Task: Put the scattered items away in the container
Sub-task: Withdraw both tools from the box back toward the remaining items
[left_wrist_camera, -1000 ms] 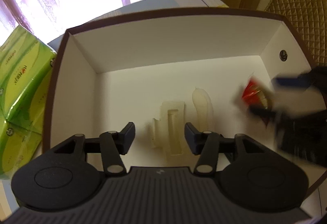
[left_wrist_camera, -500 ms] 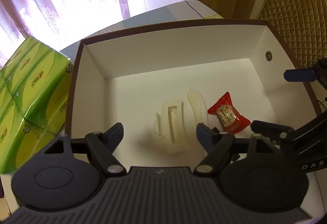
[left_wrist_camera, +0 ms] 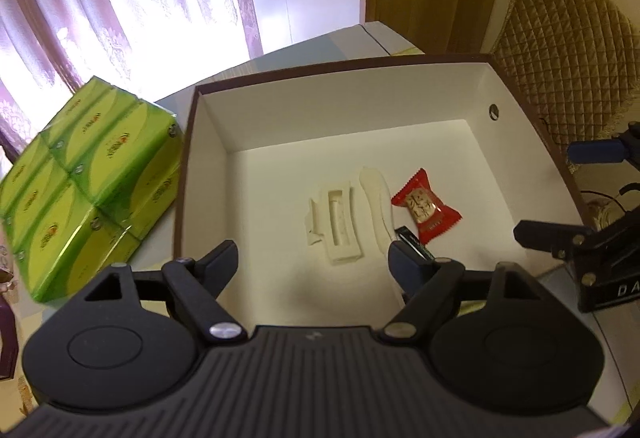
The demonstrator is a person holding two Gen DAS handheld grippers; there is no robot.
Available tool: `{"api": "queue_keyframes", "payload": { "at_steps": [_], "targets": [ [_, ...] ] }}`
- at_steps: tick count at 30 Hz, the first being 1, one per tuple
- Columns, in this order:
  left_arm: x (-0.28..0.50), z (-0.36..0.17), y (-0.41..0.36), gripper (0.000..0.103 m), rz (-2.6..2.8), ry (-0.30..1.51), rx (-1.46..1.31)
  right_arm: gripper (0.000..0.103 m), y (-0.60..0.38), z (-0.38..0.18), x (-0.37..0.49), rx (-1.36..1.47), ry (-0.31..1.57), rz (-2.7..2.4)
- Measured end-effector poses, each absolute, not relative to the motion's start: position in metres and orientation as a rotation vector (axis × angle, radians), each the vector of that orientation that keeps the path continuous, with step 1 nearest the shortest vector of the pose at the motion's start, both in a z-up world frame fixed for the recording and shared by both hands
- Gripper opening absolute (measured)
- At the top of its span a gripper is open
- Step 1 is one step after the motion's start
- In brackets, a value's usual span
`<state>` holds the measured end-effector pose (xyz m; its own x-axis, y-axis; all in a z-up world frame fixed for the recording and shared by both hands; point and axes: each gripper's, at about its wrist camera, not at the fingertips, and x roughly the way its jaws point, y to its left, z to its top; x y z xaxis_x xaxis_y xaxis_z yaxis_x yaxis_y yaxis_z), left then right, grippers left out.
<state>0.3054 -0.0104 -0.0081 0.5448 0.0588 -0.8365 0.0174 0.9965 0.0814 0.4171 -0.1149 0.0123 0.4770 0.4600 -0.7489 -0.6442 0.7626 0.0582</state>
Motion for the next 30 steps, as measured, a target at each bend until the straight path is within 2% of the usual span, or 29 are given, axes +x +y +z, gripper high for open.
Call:
{"api": "queue_keyframes", "payload": {
  "at_steps": [4,12,30],
  "targets": [
    [0.284,0.008,-0.012,0.084,0.025,0.969,0.081,0.103,-0.122,0.024,0.401,-0.221,0.815,0.685],
    [0.235,0.035,-0.013,0.086,0.018,0.907,0.078,0.103,-0.137,0.046,0.367,-0.169,0.775,0.664],
    [0.146,0.055,-0.019,0.088,0.023,0.836,0.042,0.103,-0.146,0.060,0.300,-0.138,0.722,0.718]
  ]
}}
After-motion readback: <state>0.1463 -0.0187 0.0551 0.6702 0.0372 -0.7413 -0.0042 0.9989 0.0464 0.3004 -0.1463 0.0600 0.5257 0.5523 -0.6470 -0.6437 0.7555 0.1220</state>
